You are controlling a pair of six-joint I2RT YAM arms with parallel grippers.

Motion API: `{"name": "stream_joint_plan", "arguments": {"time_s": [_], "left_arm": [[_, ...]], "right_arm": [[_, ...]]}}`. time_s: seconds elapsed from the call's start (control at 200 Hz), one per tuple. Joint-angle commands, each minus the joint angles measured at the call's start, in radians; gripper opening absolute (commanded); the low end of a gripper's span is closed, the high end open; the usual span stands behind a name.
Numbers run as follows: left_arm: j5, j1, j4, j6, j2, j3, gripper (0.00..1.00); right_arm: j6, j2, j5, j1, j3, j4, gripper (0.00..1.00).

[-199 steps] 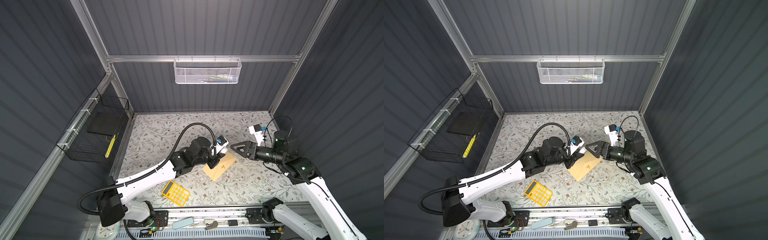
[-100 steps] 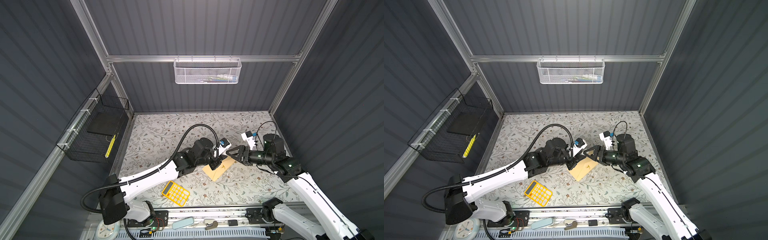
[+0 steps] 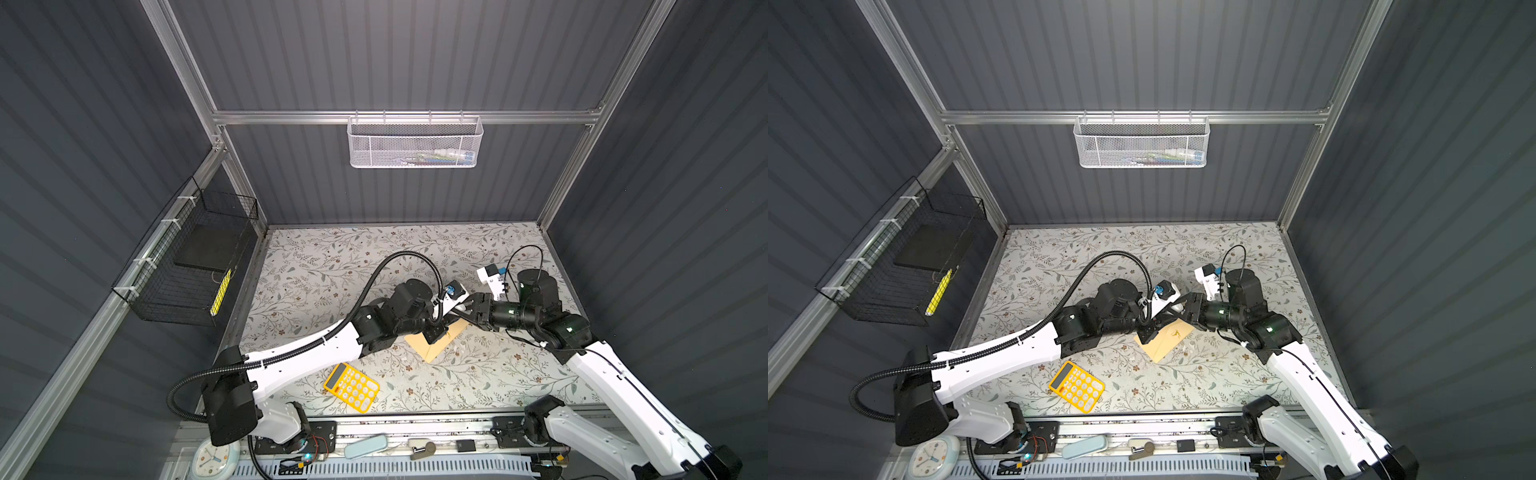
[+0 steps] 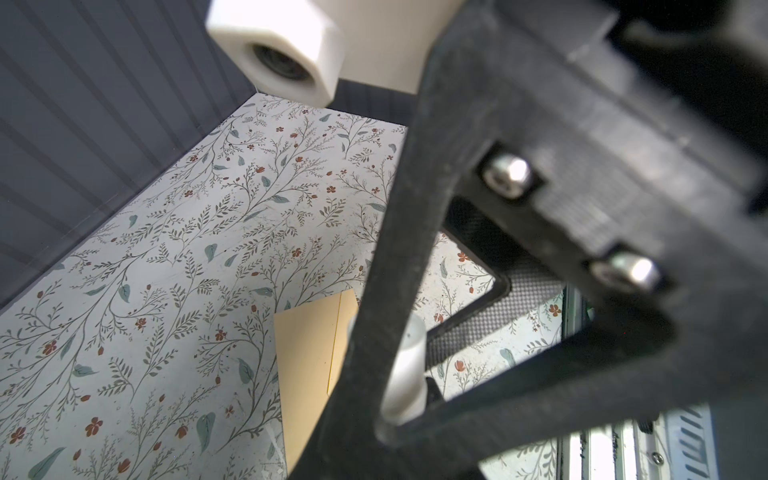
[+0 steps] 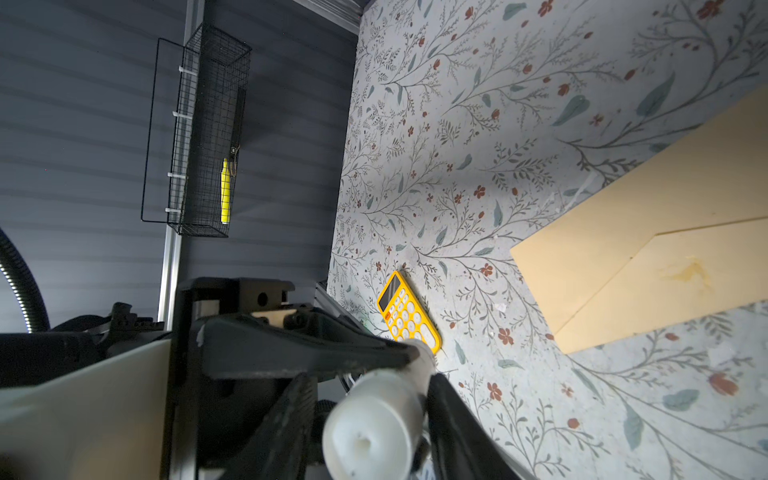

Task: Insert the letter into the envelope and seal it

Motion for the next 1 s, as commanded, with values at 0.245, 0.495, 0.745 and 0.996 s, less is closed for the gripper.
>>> {"name": "stream_joint_plan", "arguments": {"time_s": [0.245,0.495,0.745,0.996], "left_arm": [[0.023,-0.012,0.039,0.043,-0.008,0.014,0.0],[0.011,-0.014,0.057,0.034,-0.035,-0.033,0.32],[-0.058,-0.014,0.068,0.01,-0.087,-0.123,0.53],[-0.067,-0.013,0.07,0.001,-0.106,-0.157,0.53]], "right_arm": [[-0.011,-0.004,0.038,0.009,-0.001,-0.006,0.27],[-0.012,0.003,0.035,0.009,0.015,-0.006,0.11],[-0.018,-0.011,0.051,0.008,0.026,-0.034,0.09],[-0.014,-0.023,0.048,0.009,0.024,-0.044,0.09]]}}
